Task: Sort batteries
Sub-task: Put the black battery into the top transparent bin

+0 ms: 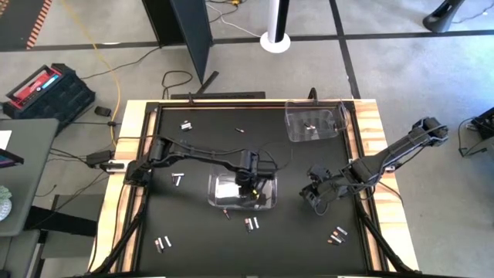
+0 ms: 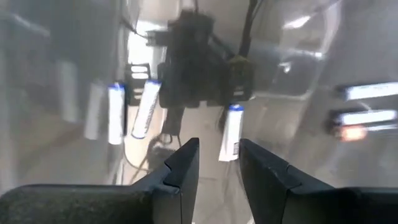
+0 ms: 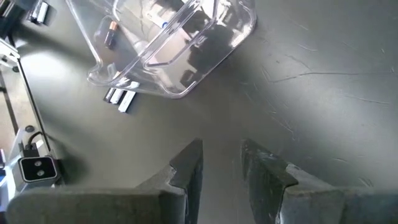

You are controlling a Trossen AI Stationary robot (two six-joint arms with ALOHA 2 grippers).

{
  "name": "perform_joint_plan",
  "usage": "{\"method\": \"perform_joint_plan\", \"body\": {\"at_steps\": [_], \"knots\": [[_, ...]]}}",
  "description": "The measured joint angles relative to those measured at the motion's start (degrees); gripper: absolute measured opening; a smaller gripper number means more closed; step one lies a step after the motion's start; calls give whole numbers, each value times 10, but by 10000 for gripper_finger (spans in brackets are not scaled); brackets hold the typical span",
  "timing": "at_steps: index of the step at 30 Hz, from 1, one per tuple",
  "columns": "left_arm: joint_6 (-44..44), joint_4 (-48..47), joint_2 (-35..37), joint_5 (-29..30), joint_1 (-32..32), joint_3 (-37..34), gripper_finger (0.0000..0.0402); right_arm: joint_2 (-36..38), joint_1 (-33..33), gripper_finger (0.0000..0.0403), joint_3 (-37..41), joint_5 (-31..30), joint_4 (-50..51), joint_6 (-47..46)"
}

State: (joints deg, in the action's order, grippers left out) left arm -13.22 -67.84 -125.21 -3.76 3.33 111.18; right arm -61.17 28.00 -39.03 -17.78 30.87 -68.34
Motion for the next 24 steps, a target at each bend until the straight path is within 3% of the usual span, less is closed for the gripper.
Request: {"method": "perform_joint_plan", "body": {"at_steps": [13, 17, 24], "knots": [[150, -13, 1, 78, -49, 202, 110, 0, 1, 127, 0, 0, -3, -20], [163, 10, 1, 113, -74, 216, 110, 0, 1, 127, 0, 0, -3, -22], [211, 7, -1, 95, -111, 216, 138, 0, -4, 127, 0, 0, -3, -57]]}}
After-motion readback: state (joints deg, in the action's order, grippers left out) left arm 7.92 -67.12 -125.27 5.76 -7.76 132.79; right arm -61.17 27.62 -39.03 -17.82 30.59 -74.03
